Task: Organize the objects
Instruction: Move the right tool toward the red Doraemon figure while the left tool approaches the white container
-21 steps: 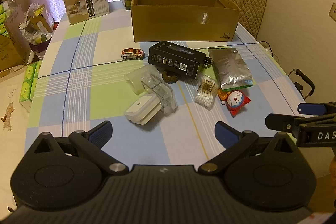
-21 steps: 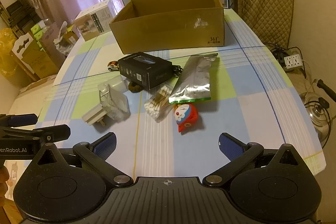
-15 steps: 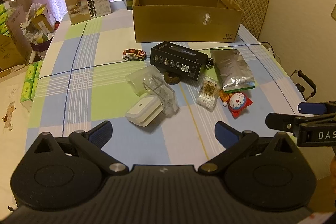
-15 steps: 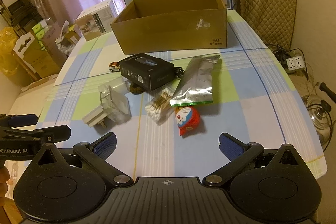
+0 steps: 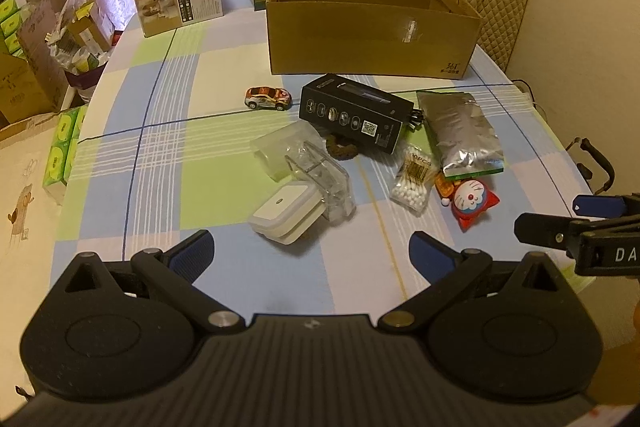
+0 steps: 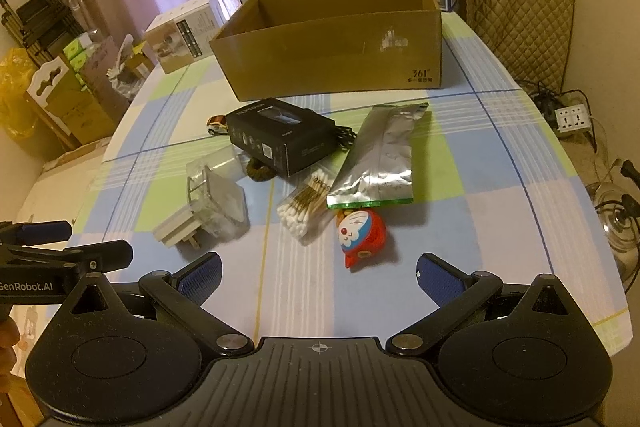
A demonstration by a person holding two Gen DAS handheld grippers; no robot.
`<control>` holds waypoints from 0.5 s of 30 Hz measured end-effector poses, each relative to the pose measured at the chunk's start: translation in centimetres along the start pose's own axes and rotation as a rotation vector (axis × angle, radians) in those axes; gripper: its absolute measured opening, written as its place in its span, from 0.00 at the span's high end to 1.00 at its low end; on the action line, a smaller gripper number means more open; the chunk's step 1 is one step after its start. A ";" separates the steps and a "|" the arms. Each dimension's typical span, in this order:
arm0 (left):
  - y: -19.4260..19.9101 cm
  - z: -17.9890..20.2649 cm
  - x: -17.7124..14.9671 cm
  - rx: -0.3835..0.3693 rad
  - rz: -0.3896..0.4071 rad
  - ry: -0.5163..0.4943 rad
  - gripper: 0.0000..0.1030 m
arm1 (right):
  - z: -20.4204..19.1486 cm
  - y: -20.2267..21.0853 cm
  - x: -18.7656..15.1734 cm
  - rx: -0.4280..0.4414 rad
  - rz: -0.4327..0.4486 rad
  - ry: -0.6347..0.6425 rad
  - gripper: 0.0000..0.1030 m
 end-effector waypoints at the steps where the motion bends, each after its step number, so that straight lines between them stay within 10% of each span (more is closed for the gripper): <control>1: -0.1 0.0 0.0 0.000 -0.001 0.001 0.01 | 0.1 -0.1 0.1 0.000 -0.002 -0.001 0.02; 15: -2.3 -1.6 0.2 0.007 -0.031 0.021 0.01 | 1.3 -2.5 0.2 0.023 0.014 0.049 0.02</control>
Point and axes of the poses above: each gripper's, at about its wrist camera, not at the fingertips, and y roughly against the way its jaws point, z to its right, x to its top, the point moved 2 cm from there along -y, roughly the way its jaws point, and after that the axes turned 3 degrees about -z, right-handed, at the moved point
